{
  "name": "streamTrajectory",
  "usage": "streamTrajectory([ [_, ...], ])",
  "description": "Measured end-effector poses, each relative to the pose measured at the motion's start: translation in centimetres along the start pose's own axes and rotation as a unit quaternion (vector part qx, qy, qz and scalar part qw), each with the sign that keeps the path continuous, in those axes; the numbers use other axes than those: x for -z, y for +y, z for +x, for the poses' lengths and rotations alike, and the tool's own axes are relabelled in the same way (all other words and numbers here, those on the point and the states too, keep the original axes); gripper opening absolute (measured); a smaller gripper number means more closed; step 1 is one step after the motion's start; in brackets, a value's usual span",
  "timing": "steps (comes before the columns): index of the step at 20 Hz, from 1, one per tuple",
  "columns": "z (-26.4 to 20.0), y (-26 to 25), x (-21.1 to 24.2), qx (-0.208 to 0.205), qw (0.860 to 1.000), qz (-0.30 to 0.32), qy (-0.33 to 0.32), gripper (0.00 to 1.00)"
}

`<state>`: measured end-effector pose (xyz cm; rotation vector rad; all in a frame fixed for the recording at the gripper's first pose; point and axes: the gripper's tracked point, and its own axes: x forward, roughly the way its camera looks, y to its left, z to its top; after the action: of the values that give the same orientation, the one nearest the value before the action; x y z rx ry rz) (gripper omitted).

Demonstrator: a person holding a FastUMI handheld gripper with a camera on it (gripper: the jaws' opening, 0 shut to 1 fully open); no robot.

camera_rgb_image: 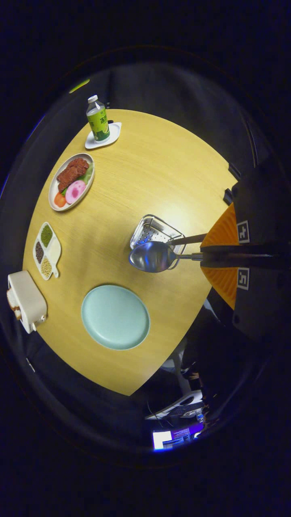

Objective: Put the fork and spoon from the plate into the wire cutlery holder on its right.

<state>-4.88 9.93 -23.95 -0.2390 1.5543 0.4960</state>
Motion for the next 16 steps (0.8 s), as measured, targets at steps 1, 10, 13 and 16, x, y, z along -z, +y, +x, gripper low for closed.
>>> streamTrajectory([
  [1,0.6,-0.7,0.4,0.007,1.0,-0.007,0.023,0.07],
  [10,3.9,-1.7,-1.0,0.013,0.988,-0.017,0.153,0.07],
  [13,4.8,-1.4,-1.5,0.014,0.984,-0.017,0.175,0.07],
  [16,5.3,-1.2,-1.6,0.016,0.981,-0.011,0.195,0.08],
])
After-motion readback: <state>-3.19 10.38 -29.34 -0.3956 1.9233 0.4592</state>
